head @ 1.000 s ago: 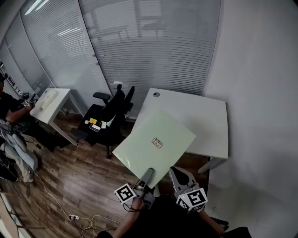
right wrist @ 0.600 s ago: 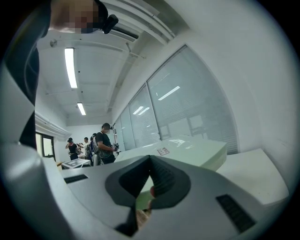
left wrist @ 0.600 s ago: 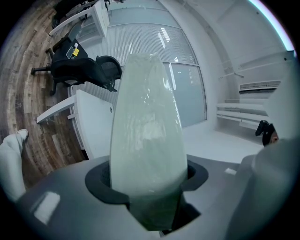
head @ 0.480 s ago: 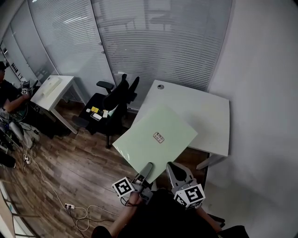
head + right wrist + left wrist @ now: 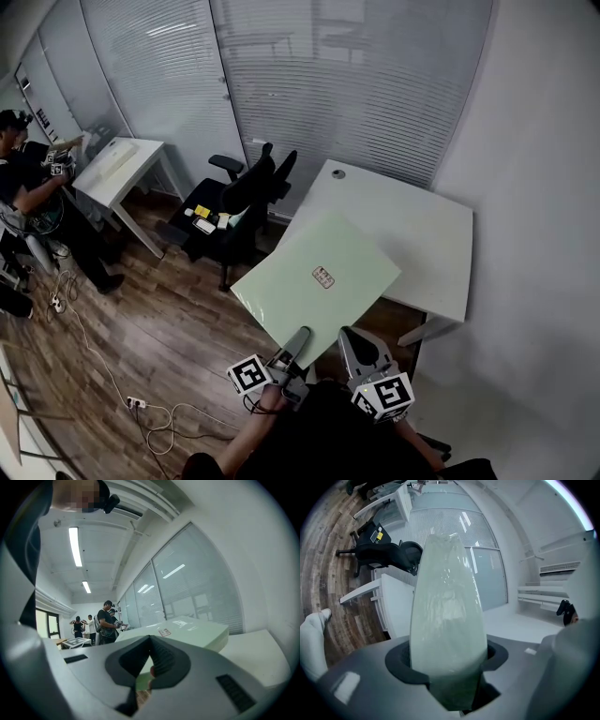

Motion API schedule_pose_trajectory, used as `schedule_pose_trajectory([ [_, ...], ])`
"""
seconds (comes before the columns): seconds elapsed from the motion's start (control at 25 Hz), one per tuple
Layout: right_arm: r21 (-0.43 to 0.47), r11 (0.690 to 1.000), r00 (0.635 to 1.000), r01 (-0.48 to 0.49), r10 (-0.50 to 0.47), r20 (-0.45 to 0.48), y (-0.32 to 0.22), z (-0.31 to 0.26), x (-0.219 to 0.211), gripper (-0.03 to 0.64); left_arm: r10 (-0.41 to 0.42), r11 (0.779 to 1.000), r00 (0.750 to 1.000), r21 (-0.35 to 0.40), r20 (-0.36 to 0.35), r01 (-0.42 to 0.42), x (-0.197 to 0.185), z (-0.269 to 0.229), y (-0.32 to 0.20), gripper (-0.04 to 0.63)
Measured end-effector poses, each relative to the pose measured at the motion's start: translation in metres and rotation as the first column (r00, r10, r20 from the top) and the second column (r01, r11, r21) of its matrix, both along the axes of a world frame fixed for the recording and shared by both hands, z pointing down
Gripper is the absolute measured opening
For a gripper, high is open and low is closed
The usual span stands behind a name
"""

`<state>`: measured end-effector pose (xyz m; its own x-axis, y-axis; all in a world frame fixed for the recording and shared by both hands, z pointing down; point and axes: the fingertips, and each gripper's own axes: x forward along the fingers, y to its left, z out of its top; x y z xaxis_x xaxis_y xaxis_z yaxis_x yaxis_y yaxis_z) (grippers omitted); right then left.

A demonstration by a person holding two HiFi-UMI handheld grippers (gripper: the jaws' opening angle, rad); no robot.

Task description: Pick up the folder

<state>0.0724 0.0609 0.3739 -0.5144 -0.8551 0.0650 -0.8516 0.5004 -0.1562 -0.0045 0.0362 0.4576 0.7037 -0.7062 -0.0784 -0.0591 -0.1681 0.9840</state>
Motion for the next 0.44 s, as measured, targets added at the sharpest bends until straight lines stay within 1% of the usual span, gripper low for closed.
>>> schedule_pose_trajectory([
  [0.2, -0.006, 1.000, 1.000, 0.022, -0.022, 0.003, 0.002, 0.003, -0.008, -0.002, -0.013, 1.000, 1.000, -0.009, 0.002, 0.013, -0.006, 0.004, 0.004, 0.273],
  [0.44, -0.015, 0.999, 0.999, 0.036, -0.036, -0.007, 0.002, 0.003, -0.017, -0.002, -0.024, 1.000, 0.999, -0.015, -0.025, 0.023, -0.012, 0.003, 0.004, 0.273],
])
